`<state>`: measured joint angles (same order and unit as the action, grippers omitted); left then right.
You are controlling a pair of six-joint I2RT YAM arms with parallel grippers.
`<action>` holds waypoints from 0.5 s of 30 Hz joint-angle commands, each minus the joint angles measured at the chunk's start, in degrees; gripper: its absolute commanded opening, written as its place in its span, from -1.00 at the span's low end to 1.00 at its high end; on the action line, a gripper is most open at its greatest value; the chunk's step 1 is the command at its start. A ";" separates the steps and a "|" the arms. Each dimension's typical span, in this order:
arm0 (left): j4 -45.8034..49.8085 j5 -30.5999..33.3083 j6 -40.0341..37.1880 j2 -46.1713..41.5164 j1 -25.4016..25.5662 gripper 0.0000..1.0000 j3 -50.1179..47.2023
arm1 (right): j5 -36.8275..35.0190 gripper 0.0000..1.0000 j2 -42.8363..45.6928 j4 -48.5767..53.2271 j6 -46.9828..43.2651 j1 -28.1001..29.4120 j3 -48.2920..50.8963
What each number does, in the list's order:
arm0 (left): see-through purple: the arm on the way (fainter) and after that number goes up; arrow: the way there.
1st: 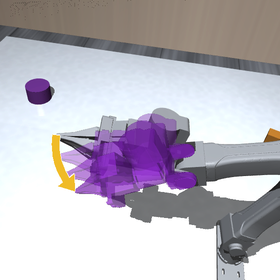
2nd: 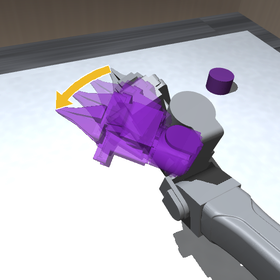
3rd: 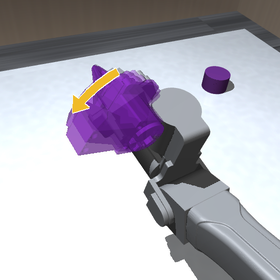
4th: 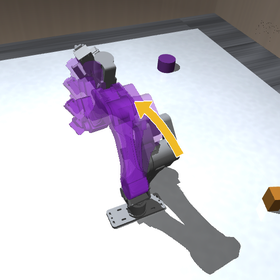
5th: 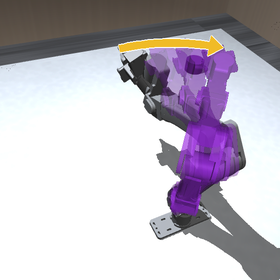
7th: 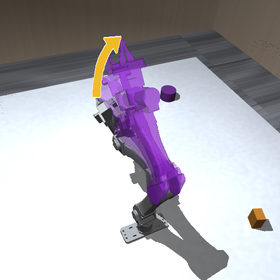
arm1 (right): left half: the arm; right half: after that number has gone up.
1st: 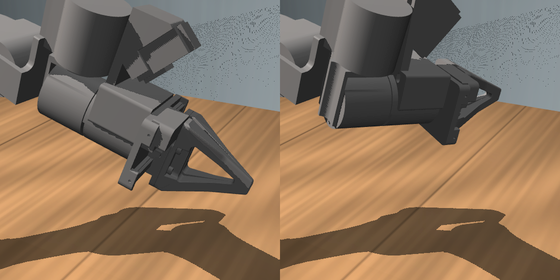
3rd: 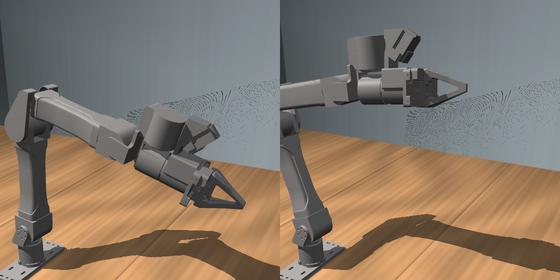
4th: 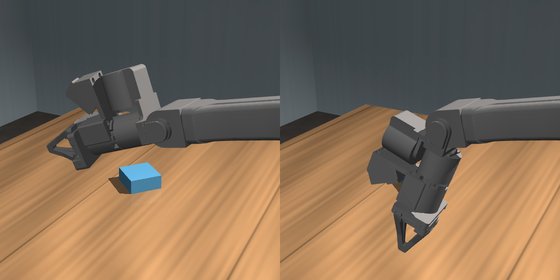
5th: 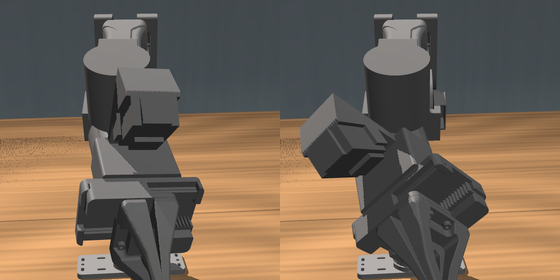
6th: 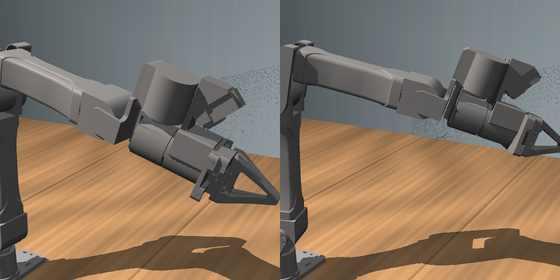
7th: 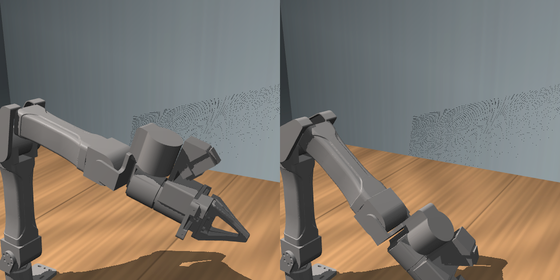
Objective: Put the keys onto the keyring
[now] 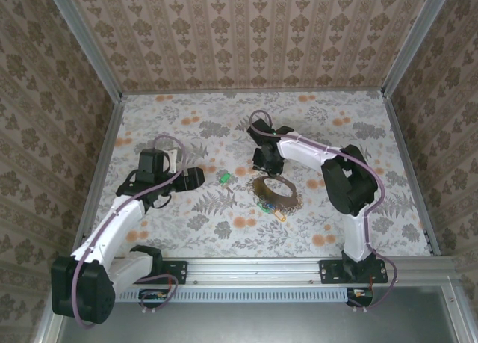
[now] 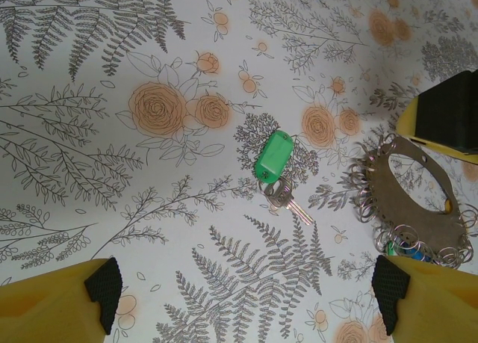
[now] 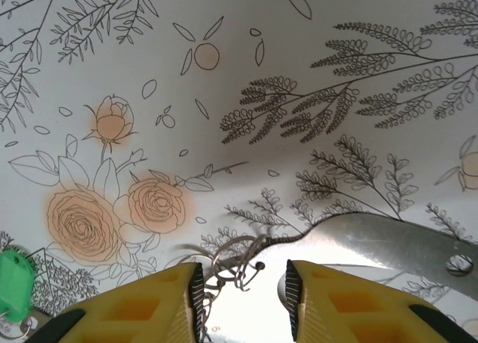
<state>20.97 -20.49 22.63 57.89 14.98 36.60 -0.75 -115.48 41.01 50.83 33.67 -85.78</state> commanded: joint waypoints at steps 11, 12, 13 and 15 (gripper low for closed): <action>-1.02 -0.25 -1.01 -0.85 0.37 0.78 -0.65 | -6.84 -0.47 -2.16 3.91 -1.67 1.13 -1.10; -1.02 -0.33 -1.02 -0.84 0.40 0.78 -0.67 | -7.30 -0.51 -1.83 4.07 -2.03 1.22 -1.06; -1.13 -0.34 -0.95 -0.76 0.46 0.78 -0.73 | -7.33 -0.55 -1.64 4.16 -2.14 1.23 -1.13; -1.25 -0.38 -0.95 -0.59 0.40 0.78 -0.76 | -7.12 -0.58 -1.50 4.08 -2.34 1.24 -0.87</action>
<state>20.58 -20.51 22.63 57.89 15.03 36.36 -5.65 -117.97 42.70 49.41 34.48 -86.28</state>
